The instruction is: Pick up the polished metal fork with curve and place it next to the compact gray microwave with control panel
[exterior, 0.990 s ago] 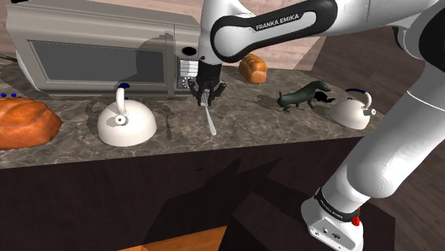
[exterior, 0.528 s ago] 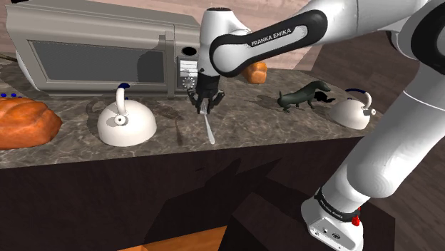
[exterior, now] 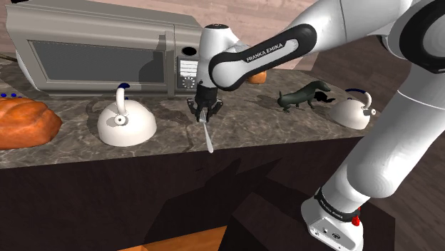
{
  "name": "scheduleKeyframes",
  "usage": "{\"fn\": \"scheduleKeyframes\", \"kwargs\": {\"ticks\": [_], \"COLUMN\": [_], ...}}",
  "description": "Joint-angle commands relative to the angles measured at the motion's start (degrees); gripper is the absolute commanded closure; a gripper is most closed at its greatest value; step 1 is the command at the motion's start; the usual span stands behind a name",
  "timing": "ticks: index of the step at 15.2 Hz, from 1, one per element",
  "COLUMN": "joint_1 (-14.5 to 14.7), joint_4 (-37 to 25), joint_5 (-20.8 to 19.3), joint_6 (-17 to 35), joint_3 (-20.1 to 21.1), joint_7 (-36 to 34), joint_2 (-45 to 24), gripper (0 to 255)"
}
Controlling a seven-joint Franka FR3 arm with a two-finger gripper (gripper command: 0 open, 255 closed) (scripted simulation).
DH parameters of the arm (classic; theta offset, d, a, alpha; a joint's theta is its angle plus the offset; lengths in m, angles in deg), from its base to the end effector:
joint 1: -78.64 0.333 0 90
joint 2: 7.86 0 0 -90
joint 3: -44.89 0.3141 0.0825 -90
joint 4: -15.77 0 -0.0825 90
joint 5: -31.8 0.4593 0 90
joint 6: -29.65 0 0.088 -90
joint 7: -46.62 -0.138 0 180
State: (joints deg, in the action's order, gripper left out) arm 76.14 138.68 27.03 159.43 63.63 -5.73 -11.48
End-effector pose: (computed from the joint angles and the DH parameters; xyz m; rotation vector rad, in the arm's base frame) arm 0.5927 0.1686 0.3035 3.0050 -0.8969 0.1185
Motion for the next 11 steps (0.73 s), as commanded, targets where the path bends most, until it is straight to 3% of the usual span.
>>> {"fn": "scheduleKeyframes", "kwargs": {"ticks": [1,6,11], "joint_1": [0.06,0.20,0.21], "joint_4": [0.78,2.25,2.25], "joint_5": [-0.51,-1.85,-1.85], "joint_6": [1.67,5.28,5.28], "joint_3": [-0.03,-0.21,-0.22], "joint_7": [-0.44,-1.48,-1.48], "joint_2": [-0.92,-3.24,-3.24], "gripper": [255,255,255]}}
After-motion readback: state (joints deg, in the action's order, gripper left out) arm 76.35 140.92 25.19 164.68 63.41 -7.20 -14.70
